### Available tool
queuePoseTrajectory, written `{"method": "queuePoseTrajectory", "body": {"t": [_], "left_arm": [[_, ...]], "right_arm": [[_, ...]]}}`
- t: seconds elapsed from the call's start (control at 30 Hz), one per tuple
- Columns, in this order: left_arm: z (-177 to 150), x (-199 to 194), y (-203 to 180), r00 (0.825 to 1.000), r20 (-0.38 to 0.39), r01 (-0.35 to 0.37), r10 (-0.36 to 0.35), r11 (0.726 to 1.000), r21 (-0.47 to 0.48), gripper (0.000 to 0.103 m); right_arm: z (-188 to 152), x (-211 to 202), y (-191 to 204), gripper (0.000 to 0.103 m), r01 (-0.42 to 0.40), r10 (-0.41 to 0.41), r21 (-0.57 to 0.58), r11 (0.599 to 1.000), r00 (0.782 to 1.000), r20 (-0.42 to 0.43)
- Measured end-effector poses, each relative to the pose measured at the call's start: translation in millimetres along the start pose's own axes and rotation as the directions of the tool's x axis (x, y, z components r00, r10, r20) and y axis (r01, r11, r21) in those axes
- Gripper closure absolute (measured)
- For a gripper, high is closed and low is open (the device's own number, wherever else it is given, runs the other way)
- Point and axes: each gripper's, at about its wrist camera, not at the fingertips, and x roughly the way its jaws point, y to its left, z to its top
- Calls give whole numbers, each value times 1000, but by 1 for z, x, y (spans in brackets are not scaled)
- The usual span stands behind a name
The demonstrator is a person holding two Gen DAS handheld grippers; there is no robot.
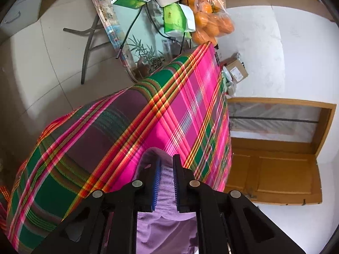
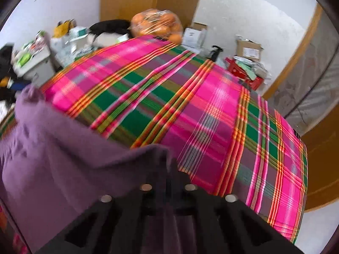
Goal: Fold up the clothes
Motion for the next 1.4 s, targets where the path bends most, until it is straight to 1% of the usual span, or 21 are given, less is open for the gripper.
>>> {"method": "queuePoseTrajectory", "body": {"t": [0.07, 0.13, 0.27, 0.37, 0.47, 0.53, 0.63, 0.67, 0.73, 0.83, 0.9, 1.03, 1.1, 1.13, 1.17, 1.2, 1.27, 1.4], "left_arm": [[-2, 1, -3, 1000, 0, -5, 5, 1000, 16, 92], [-4, 0, -8, 1000, 9, -18, 17, 999, 46, 92], [-12, -2, -23, 999, 20, -39, 37, 991, 131, 92], [-17, -4, -31, 997, 40, -67, 61, 981, 181, 92], [-20, -8, -34, 996, 52, -78, 69, 977, 199, 92], [-23, -11, -36, 996, 59, -77, 67, 976, 205, 92], [-30, -10, -39, 997, 42, -68, 60, 973, 221, 92], [-33, -9, -39, 998, 32, -65, 59, 972, 224, 87], [-39, -6, -40, 998, 13, -58, 57, 972, 230, 84], [-48, -2, -42, 998, -17, -48, 54, 970, 238, 84], [-54, 0, -43, 998, -36, -41, 52, 969, 243, 84], [-67, 6, -45, 996, -75, -27, 48, 967, 253, 84], [-72, 11, -44, 994, -108, -7, 34, 971, 241, 73], [-74, 17, -41, 992, -128, 5, 23, 977, 215, 63], [-75, 23, -38, 989, -144, 14, 14, 982, 187, 61], [-76, 28, -36, 988, -155, 15, 11, 985, 169, 61], [-78, 35, -33, 988, -152, -9, 32, 988, 155, 61], [-73, 42, -29, 993, -106, -30, 41, 994, 110, 61]], "right_arm": [[9, -2, -9, 100, -4, 2, 62, 998, 1000, 31], [18, -3, -19, 100, 7, -14, 125, 992, 999, 52], [35, 0, -36, 100, 37, -55, 216, 976, 995, 78], [41, 18, -42, 100, 64, -70, 237, 969, 997, 17], [41, 38, -44, 100, 79, -71, 244, 967, 997, -41], [39, 45, -45, 100, 86, -74, 258, 962, 996, -56], [39, 47, -51, 100, 112, -101, 296, 948, 993, -53], [39, 47, -53, 100, 117, -105, 313, 943, 993, -55], [39, 50, -55, 100, 102, -84, 330, 939, 994, -69], [36, 46, -52, 99, 75, -59, 320, 945, 997, -57], [33, 39, -52, 98, 72, -61, 329, 942, 997, -43], [28, 23, -50, 95, 48, -45, 324, 945, 999, -17], [25, 15, -46, 89, 37, -37, 313, 949, 999, -6], [23, 10, -45, 89, 32, -33, 307, 951, 999, -1], [22, 7, -43, 88, 27, -29, 302, 953, 1000, 4], [20, 7, -40, 88, 30, -30, 294, 955, 1000, -2], [16, 8, -35, 88, 31, -29, 287, 957, 1000, -13], [11, 15, -32, 88, 27, -20, 288, 957, 999, -29]]}}
